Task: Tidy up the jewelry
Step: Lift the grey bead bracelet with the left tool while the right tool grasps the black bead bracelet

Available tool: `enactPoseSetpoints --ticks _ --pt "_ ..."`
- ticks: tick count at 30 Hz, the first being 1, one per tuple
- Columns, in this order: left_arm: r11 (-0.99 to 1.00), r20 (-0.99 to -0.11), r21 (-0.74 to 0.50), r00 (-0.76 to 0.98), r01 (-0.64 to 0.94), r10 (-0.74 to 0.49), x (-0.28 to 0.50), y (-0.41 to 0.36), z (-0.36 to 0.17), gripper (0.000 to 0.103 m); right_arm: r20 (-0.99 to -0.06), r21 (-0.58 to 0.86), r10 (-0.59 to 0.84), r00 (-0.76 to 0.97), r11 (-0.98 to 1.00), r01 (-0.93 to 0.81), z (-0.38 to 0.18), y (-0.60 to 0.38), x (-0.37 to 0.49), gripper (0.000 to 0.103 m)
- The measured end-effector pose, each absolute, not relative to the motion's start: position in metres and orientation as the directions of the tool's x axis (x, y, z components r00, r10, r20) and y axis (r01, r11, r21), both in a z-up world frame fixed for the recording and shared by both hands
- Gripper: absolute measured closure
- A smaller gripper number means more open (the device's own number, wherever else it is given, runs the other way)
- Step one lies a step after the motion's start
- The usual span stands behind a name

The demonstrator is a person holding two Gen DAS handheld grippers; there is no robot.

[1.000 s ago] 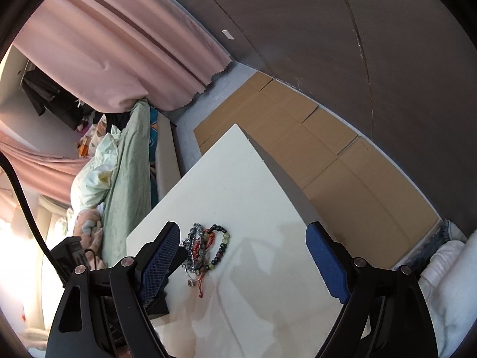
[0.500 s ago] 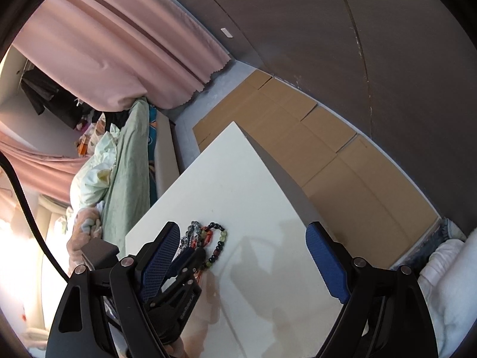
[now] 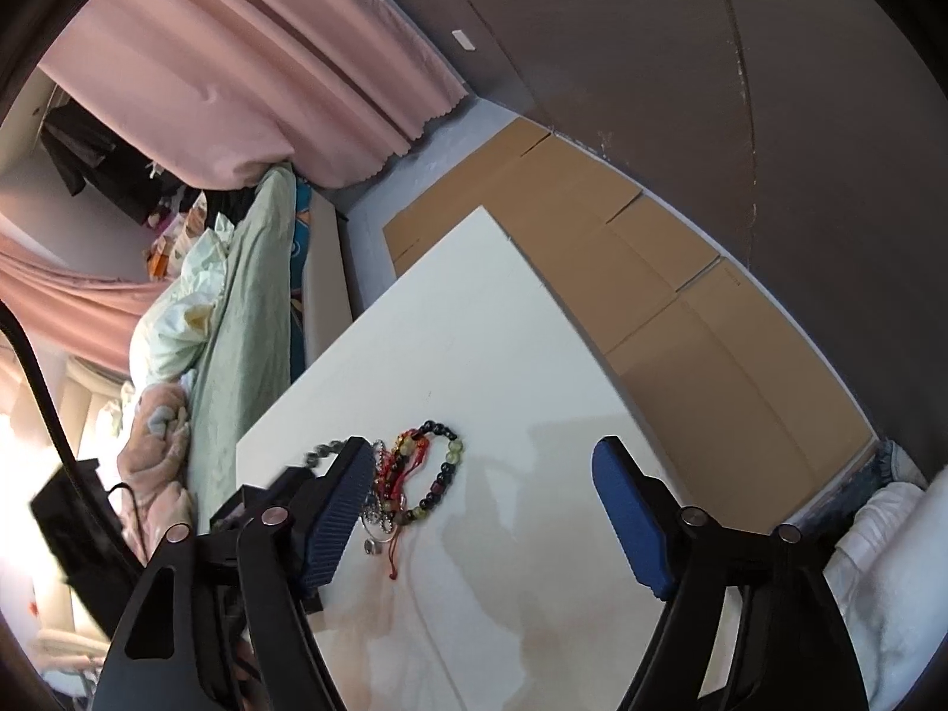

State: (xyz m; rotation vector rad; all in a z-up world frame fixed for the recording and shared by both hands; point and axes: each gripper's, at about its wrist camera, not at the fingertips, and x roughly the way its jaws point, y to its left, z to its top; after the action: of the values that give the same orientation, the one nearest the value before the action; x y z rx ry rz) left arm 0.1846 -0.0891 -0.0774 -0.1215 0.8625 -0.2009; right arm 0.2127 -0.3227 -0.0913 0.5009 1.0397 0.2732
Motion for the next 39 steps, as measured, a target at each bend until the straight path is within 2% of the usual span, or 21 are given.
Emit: enactPoseSetpoints --ticks 4,12,18,27,29,33,36,39 --pt "0.965 -0.715 -0.233 0.653 0.118 -0.252 0.181 -0.079 -0.065 0.094 -0.765 0.504 0.443 0.468 0.864 0.006 -0.096 -0.31 0.216 0.033" --pt "0.943 -0.662 -0.317 0.688 0.104 -0.299 0.167 -0.058 -0.044 0.094 -0.803 0.455 0.418 0.426 0.89 -0.016 -0.108 -0.281 0.226 0.035" --pt "0.925 -0.613 -0.368 0.724 0.093 -0.317 0.156 -0.039 -0.026 0.094 -0.843 0.382 0.361 0.399 0.924 -0.029 -0.12 -0.263 0.234 0.041" --pt "0.908 -0.55 -0.405 0.765 0.106 -0.335 0.137 -0.023 0.001 0.094 -0.899 0.2 0.21 0.384 0.978 -0.065 -0.135 -0.233 0.241 0.05" --pt "0.907 -0.541 -0.407 0.772 0.107 -0.334 0.134 -0.021 0.005 0.094 -0.903 0.124 0.147 0.404 0.989 -0.084 -0.134 -0.224 0.241 0.054" --pt "0.902 -0.527 -0.418 0.781 0.104 -0.335 0.128 -0.017 0.012 0.094 -0.903 -0.021 0.032 0.427 0.993 -0.12 -0.135 -0.208 0.239 0.057" --pt "0.901 -0.513 -0.421 0.79 0.107 -0.334 0.124 -0.016 0.018 0.094 -0.897 -0.067 0.006 0.442 0.986 -0.15 -0.134 -0.201 0.235 0.066" --pt "0.903 -0.502 -0.414 0.798 0.117 -0.334 0.12 -0.018 0.024 0.094 -0.897 -0.057 0.035 0.441 0.979 -0.194 -0.132 -0.197 0.233 0.089"
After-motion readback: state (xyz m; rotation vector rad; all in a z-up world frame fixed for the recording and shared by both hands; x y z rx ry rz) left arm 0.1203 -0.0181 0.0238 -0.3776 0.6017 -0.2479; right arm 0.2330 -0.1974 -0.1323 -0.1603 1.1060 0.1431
